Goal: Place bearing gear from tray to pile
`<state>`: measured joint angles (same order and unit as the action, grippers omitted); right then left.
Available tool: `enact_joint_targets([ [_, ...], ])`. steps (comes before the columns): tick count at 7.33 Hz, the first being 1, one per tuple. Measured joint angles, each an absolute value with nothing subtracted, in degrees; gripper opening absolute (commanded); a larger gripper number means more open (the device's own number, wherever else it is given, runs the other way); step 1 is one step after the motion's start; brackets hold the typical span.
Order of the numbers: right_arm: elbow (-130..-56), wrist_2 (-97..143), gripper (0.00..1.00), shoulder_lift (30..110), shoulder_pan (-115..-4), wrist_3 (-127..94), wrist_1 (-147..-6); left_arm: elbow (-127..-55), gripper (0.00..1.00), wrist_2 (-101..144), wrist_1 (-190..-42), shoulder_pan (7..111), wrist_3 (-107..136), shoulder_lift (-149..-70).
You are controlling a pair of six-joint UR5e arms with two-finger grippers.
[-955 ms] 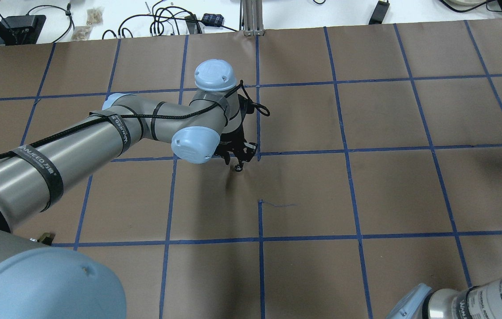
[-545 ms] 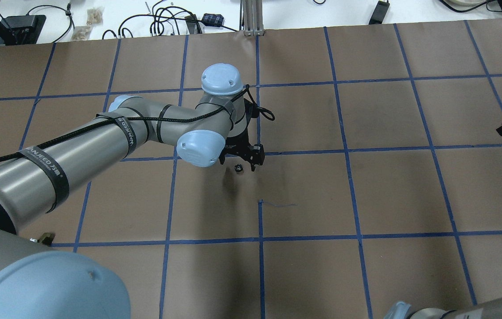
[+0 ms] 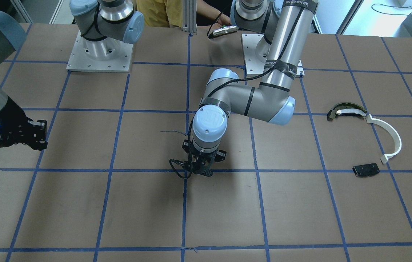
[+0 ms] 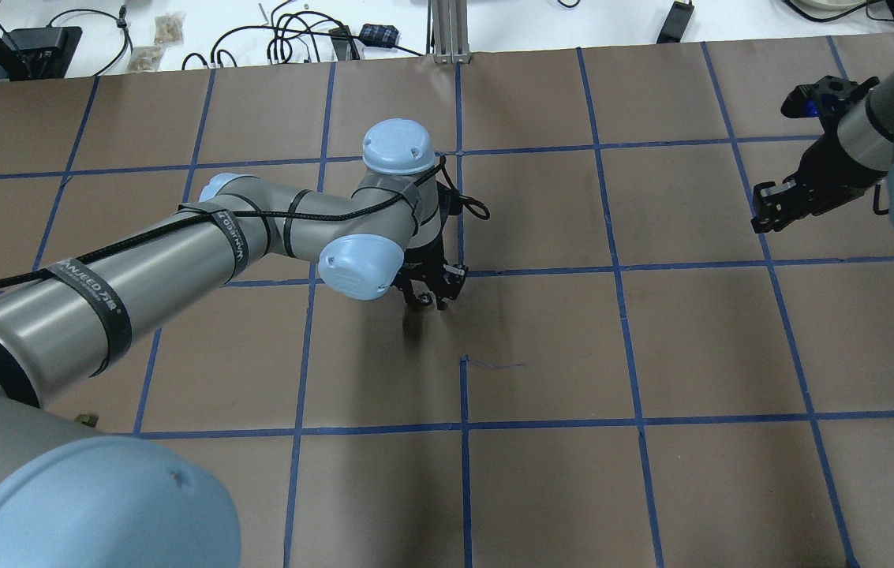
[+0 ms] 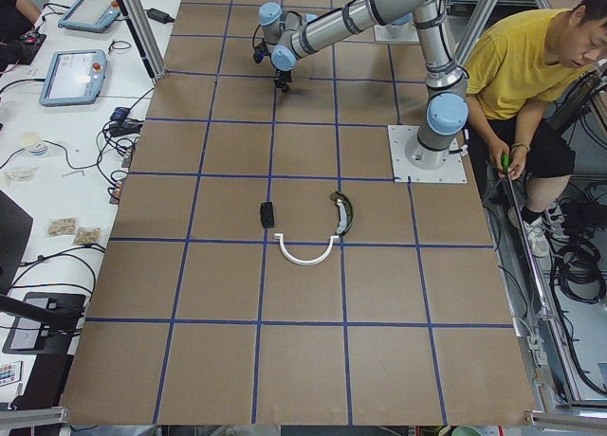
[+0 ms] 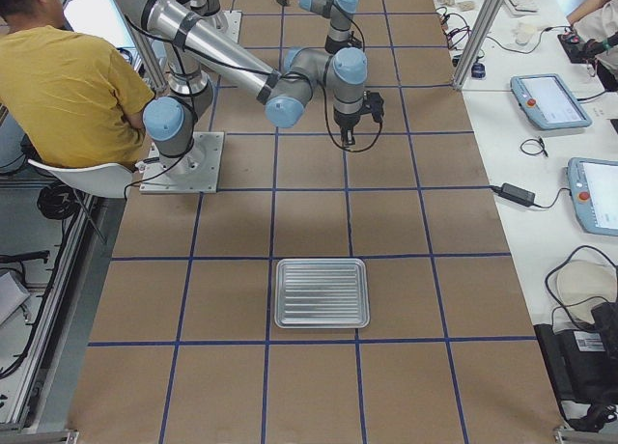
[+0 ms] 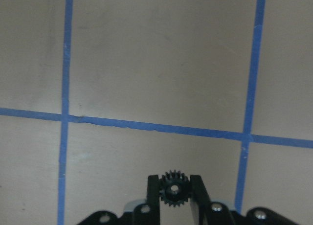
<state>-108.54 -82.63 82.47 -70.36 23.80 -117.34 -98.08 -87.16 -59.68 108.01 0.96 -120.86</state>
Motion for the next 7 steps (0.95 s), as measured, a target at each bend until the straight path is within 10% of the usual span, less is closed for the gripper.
enact_joint_targets([
  [7, -112.9, -82.3, 0.0, 81.1, -91.4, -11.5, -127.1, -92.8, 0.0, -90.1, -71.7, 98.9, -2.9, -116.3],
])
